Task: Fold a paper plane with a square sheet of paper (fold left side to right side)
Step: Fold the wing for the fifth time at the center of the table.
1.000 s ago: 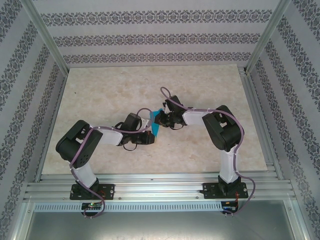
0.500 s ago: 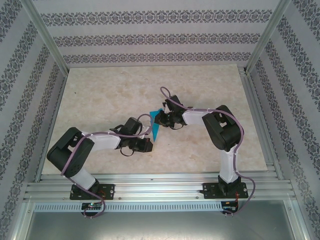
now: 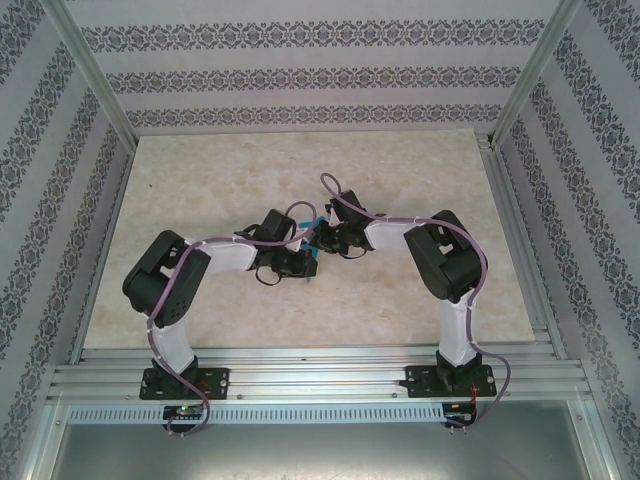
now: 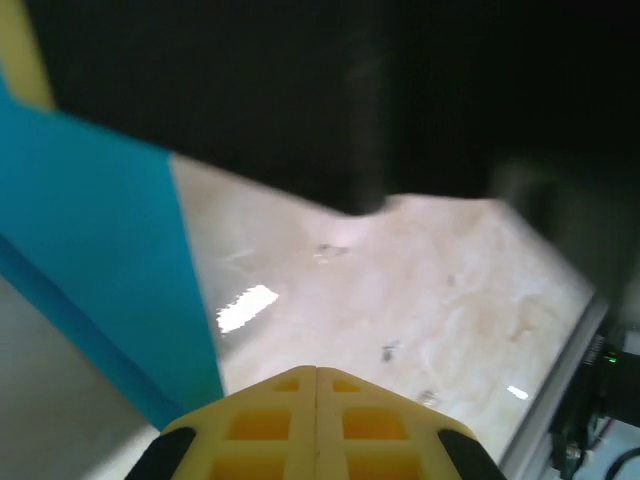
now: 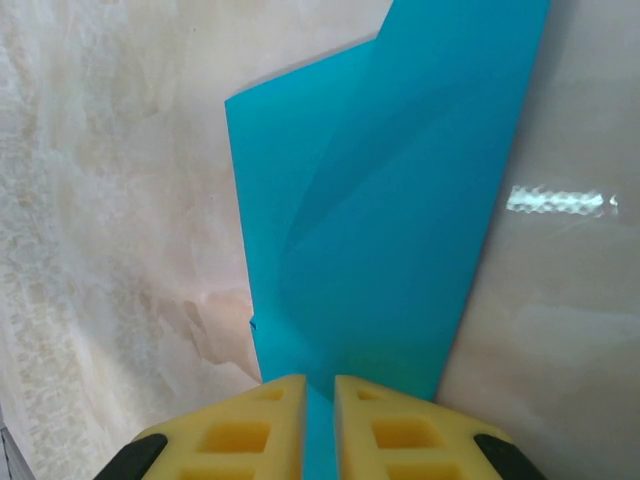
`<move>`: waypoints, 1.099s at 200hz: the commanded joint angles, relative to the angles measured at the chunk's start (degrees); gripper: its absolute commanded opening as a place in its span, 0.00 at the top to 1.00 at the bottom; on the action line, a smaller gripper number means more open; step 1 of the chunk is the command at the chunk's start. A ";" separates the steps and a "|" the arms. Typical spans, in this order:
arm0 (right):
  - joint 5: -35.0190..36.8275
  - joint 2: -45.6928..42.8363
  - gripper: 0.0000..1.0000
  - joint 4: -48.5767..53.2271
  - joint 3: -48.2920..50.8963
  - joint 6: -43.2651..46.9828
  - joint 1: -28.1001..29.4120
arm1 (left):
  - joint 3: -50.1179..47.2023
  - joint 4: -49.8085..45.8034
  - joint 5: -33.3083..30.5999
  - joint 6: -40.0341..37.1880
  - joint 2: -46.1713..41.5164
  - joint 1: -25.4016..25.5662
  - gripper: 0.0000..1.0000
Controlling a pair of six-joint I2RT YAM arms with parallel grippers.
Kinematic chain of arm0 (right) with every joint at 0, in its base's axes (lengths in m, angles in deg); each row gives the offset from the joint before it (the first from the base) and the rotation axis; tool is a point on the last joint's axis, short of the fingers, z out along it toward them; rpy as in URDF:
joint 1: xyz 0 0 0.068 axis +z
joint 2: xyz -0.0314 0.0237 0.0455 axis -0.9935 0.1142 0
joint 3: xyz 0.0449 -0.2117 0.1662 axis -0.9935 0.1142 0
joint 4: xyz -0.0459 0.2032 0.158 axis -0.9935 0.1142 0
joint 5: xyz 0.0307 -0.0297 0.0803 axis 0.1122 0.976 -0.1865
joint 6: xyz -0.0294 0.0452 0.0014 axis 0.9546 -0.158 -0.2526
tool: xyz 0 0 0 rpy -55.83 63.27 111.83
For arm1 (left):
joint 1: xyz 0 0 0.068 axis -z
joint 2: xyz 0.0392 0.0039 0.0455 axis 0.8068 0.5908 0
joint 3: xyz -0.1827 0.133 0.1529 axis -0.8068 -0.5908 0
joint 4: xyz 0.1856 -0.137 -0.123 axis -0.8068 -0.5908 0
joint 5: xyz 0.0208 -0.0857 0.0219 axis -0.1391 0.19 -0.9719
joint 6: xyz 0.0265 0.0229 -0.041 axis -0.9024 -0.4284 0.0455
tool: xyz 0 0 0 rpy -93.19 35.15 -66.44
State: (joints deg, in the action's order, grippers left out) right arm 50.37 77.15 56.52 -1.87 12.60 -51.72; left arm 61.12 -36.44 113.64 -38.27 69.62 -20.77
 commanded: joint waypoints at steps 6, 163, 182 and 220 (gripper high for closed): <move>1.14 -1.85 0.84 -0.92 1.73 -0.46 -1.52 | -1.38 -0.02 -3.32 -2.21 1.93 -0.30 0.99; 2.69 -0.81 0.88 -2.97 2.46 -3.57 1.49 | -7.70 4.86 -3.80 -1.08 2.88 -0.27 1.00; 5.62 0.31 0.88 0.76 0.19 -0.20 1.02 | -8.24 5.10 -3.83 -1.09 2.99 -0.32 1.00; 9.70 2.33 0.88 5.74 -3.86 5.21 -0.54 | -10.09 6.47 -3.91 -0.52 3.01 -0.29 1.00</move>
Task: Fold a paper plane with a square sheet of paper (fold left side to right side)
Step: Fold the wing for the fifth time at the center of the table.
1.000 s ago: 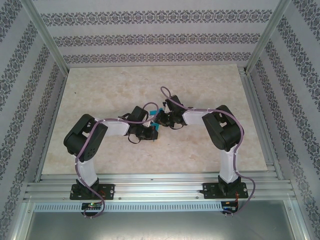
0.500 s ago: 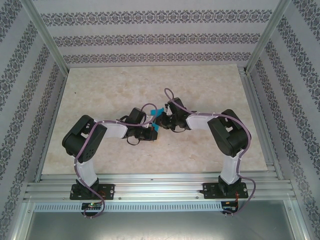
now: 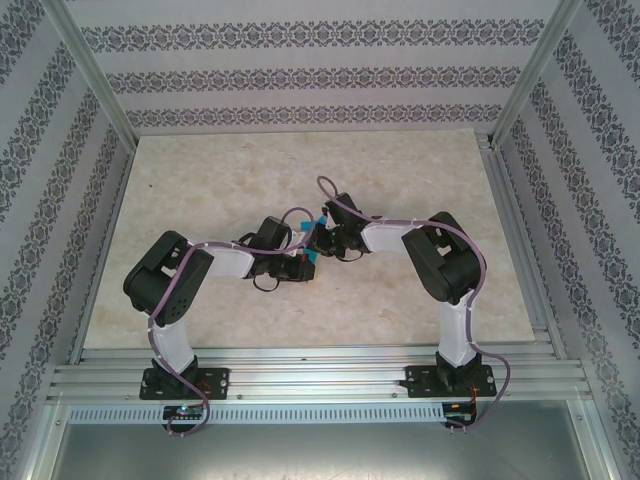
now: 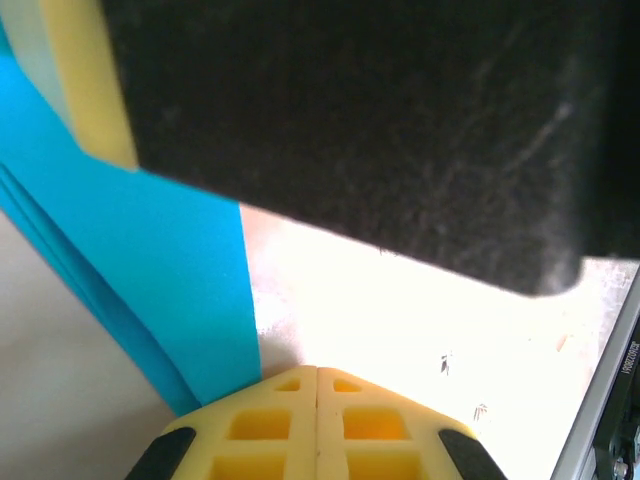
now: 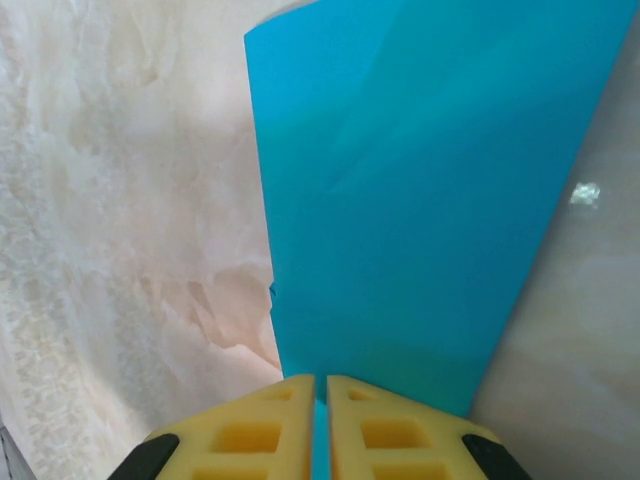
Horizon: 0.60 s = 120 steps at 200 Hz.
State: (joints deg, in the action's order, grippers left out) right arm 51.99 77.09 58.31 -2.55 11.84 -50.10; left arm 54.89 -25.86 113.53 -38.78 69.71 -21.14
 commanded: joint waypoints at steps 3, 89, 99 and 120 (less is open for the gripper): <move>8.35 2.55 0.87 4.45 -3.54 6.33 -2.29 | -4.08 -3.97 -3.80 0.01 2.92 0.06 1.00; 10.06 6.86 0.86 6.97 -11.30 10.15 -8.73 | -8.06 -1.74 -3.03 0.83 2.13 0.07 1.00; 9.93 7.01 0.86 7.01 -12.02 9.94 -9.45 | -8.00 -1.86 -2.88 0.74 1.86 0.07 1.00; 10.12 7.21 0.86 6.94 -13.42 9.40 -10.72 | -7.85 -2.14 -2.62 0.65 1.33 0.06 0.99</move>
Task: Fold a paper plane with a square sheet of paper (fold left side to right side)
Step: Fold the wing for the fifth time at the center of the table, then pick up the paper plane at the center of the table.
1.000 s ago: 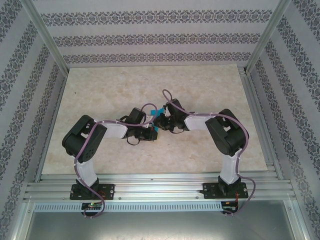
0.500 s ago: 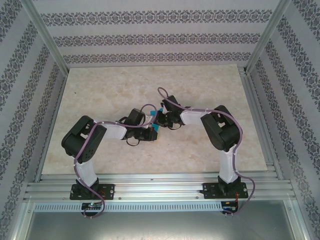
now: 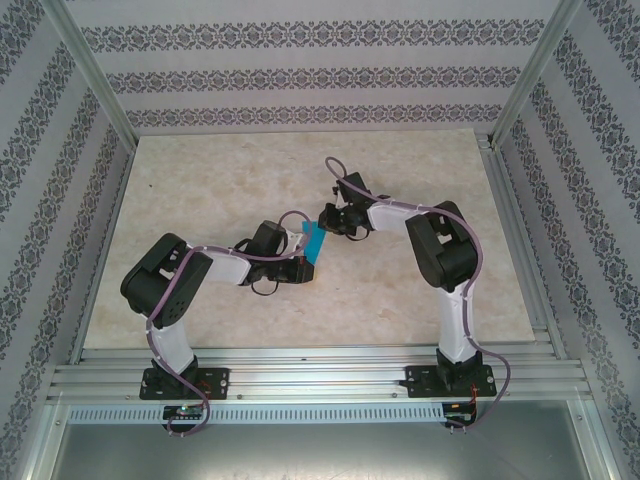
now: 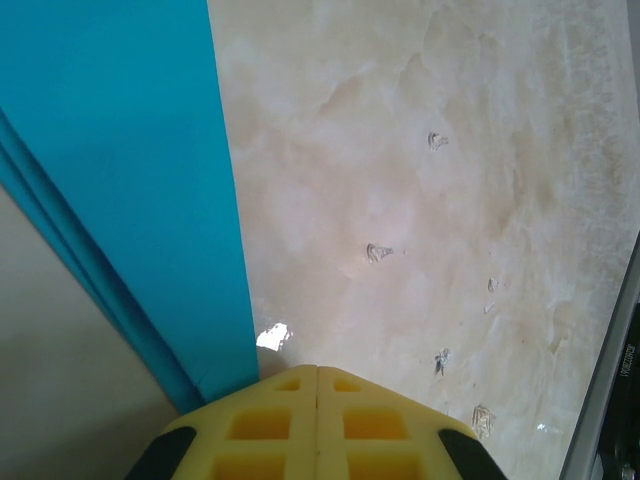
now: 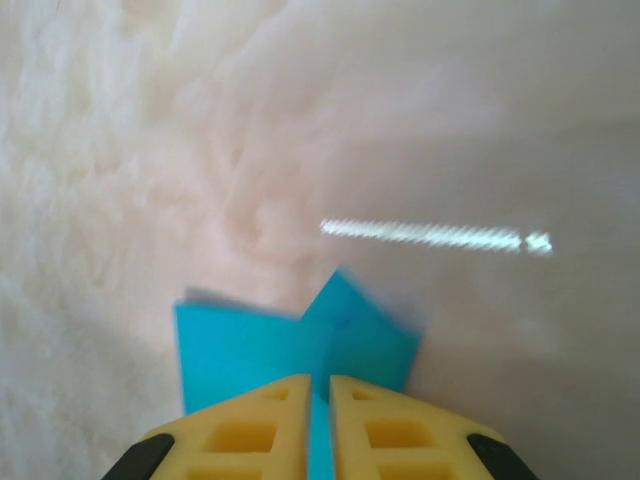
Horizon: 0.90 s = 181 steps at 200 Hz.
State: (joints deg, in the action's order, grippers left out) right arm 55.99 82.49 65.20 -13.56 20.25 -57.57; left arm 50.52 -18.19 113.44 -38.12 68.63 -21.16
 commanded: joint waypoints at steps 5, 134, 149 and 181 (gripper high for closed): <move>6.06 1.90 0.86 0.17 -2.84 1.02 -3.55 | -3.35 -9.82 -2.41 -0.01 2.22 0.12 0.99; 20.89 -26.55 0.56 15.43 9.03 0.63 5.78 | 9.91 -29.25 -2.53 -0.42 -25.32 -11.42 0.53; 25.76 -25.43 0.51 19.56 6.93 0.33 10.45 | 7.20 -29.74 -5.28 1.95 -29.54 -16.28 0.48; 32.86 -16.25 0.46 26.04 -1.22 -0.03 19.07 | 1.39 -28.63 -7.11 5.48 -33.61 -24.00 0.41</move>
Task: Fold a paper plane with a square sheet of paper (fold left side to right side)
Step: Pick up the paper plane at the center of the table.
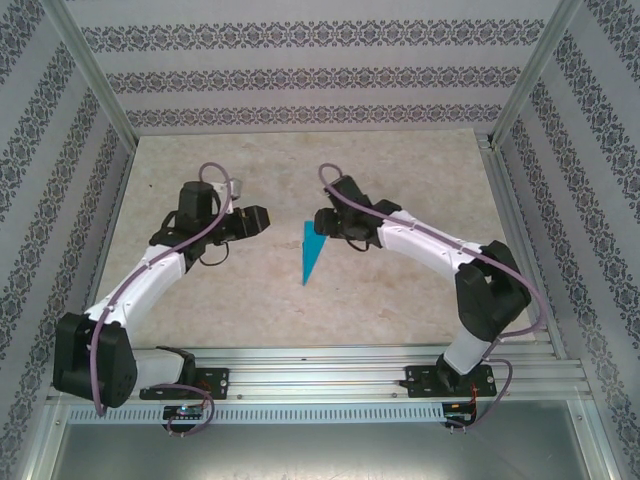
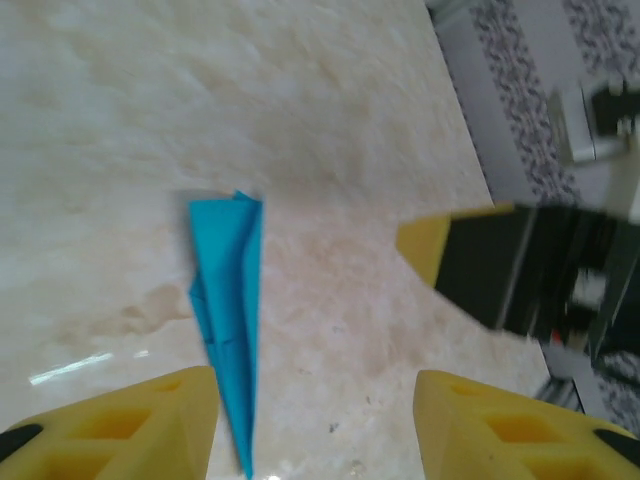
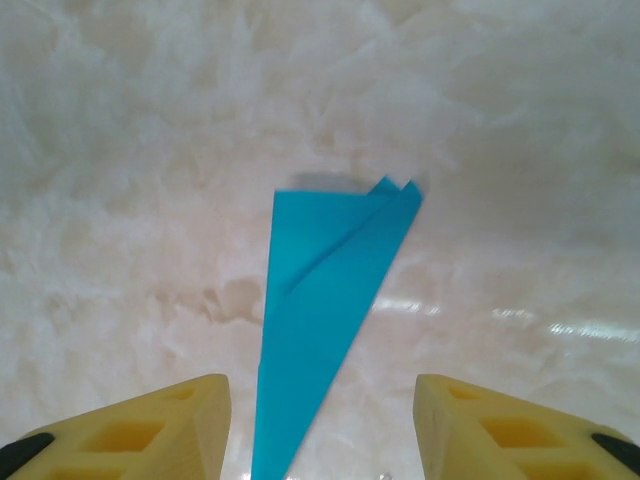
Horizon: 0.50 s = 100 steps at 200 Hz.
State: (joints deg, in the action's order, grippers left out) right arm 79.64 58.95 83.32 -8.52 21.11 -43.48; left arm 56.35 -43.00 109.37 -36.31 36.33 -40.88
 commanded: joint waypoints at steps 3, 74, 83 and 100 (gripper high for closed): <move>9.87 8.35 0.45 8.69 -7.42 -0.81 5.44 | -4.96 -3.47 -2.93 3.90 -1.40 -4.68 0.41; 14.47 21.15 0.51 16.37 -18.23 1.27 6.73 | -9.63 -2.14 -0.75 1.53 -0.07 -6.14 0.42; 14.02 20.44 0.56 16.13 -17.11 1.10 6.24 | -9.57 -2.10 -0.24 1.10 0.83 -6.05 0.43; 13.00 17.71 0.67 13.98 -13.29 0.49 5.27 | -9.31 -0.08 2.55 1.29 3.17 -5.97 0.45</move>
State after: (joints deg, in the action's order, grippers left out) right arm 91.53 79.73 97.55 -24.97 21.85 -36.76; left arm 47.35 -45.16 108.56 -33.84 36.90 -46.60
